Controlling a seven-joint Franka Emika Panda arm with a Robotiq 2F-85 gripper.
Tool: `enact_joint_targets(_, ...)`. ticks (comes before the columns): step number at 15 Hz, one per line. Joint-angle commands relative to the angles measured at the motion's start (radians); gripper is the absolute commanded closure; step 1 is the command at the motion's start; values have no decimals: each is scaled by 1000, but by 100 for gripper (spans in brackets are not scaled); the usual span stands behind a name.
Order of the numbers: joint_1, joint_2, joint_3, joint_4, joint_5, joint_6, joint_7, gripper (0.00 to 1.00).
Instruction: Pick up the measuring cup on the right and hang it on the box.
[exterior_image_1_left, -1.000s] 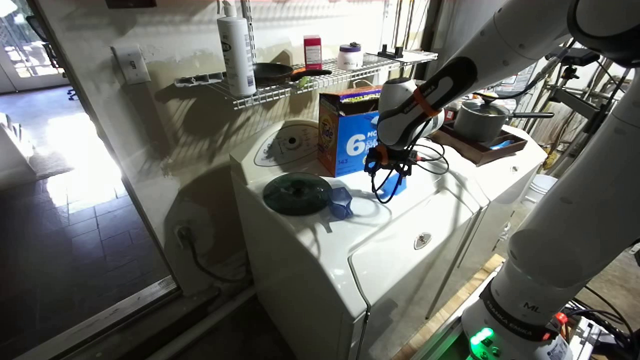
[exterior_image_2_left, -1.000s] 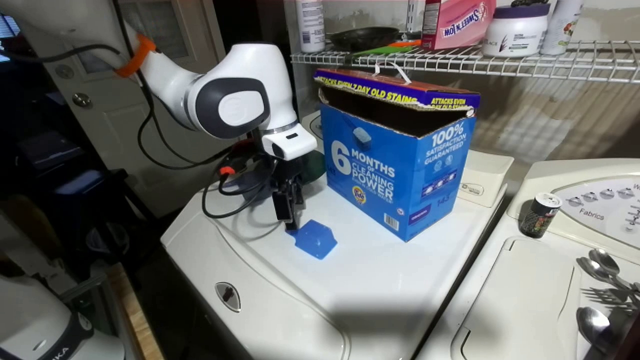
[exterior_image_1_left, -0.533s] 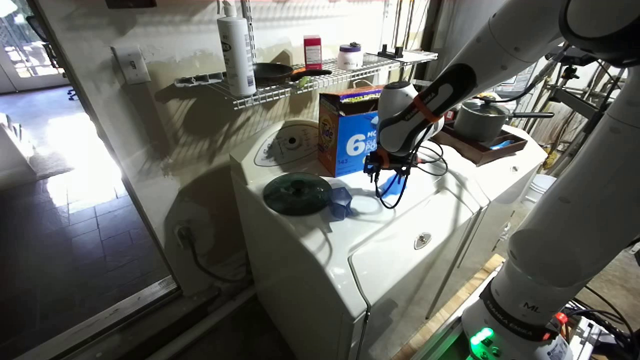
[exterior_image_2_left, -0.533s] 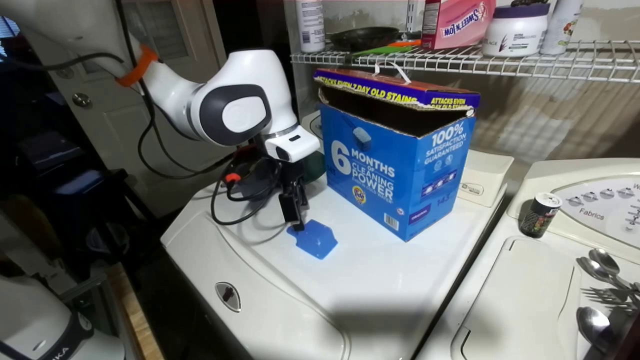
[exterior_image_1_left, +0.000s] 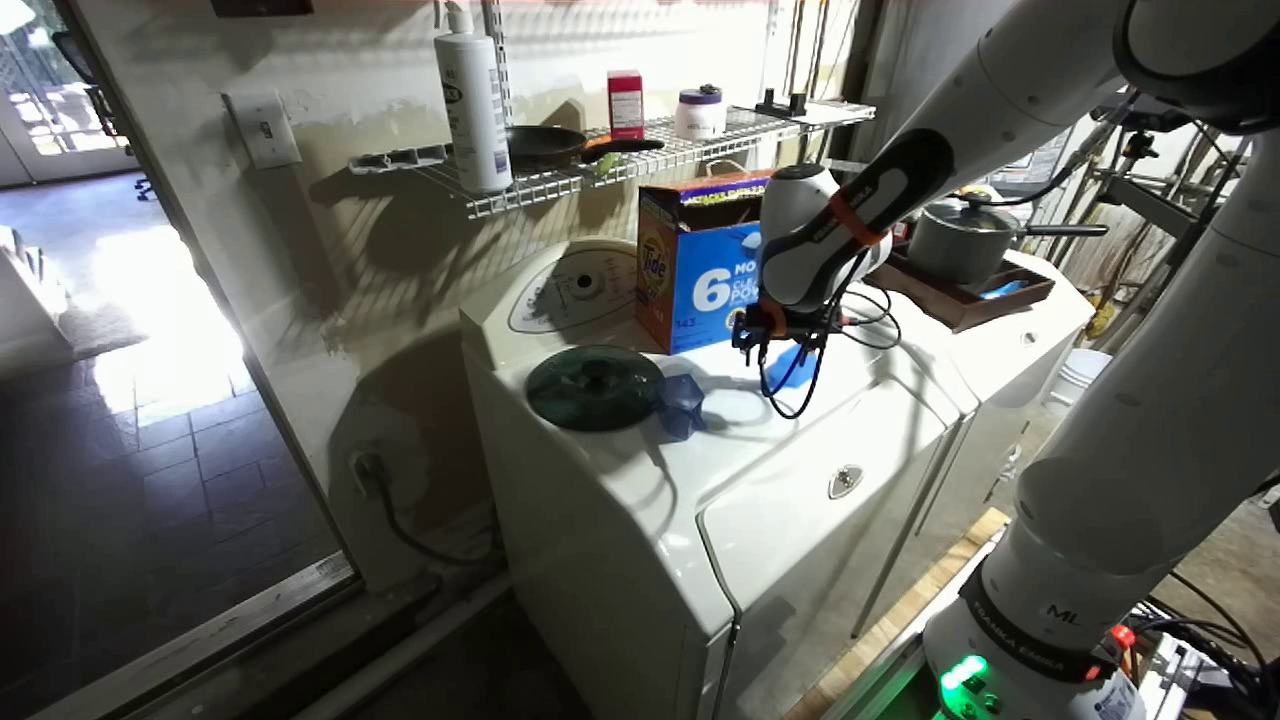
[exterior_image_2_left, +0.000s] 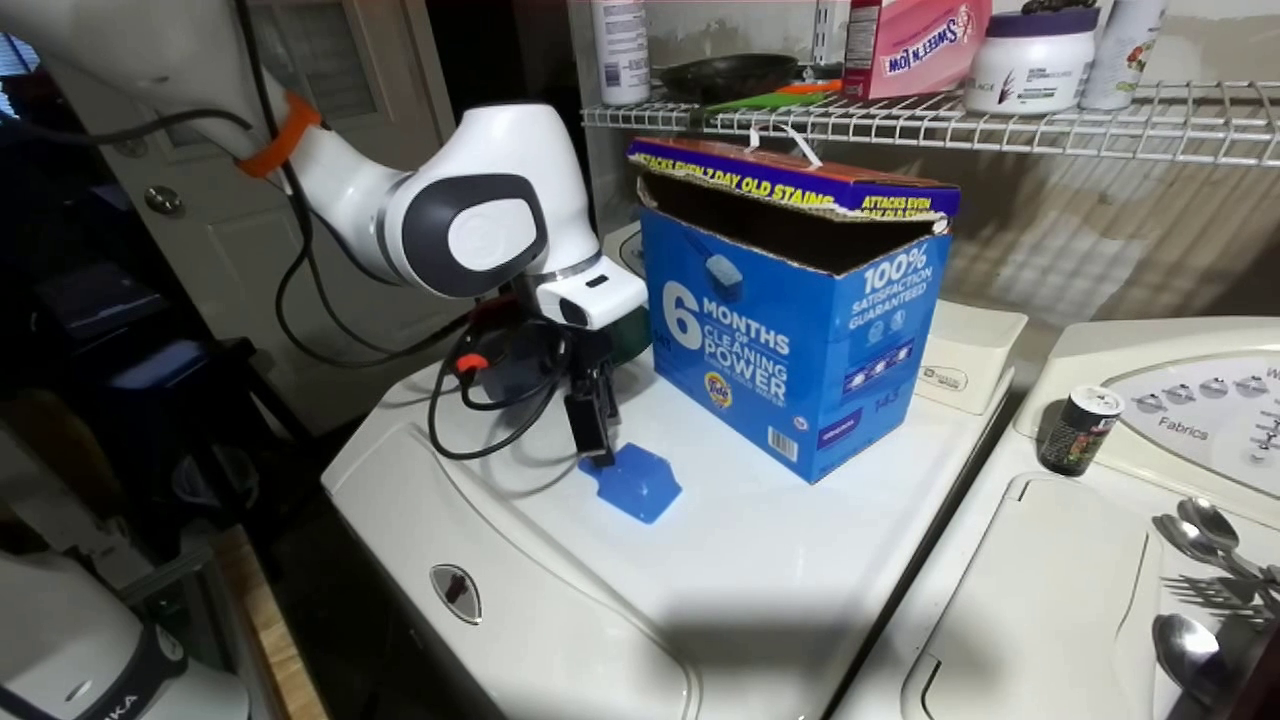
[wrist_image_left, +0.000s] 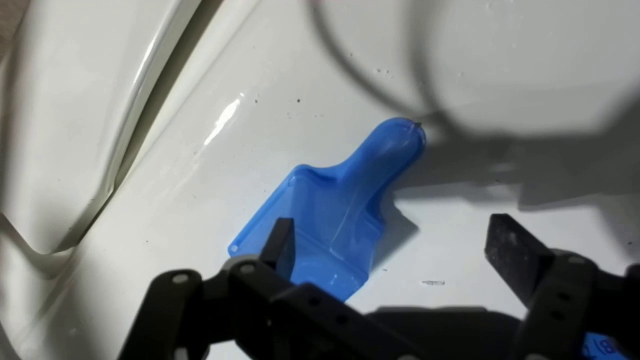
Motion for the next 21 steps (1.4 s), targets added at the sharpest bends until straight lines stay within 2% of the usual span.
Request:
enact_joint_targets(1,-8,-54,-10,-46,21,14,-6,0)
enact_joint_targets(8,-63,-74,-41,-63,19,-43,10,0)
enact_joint_targets(16,-80,17,-67,-34,61,165,-75,0)
enact_joint_targets(21,-73,61,-74,-21,111,247,-135,0)
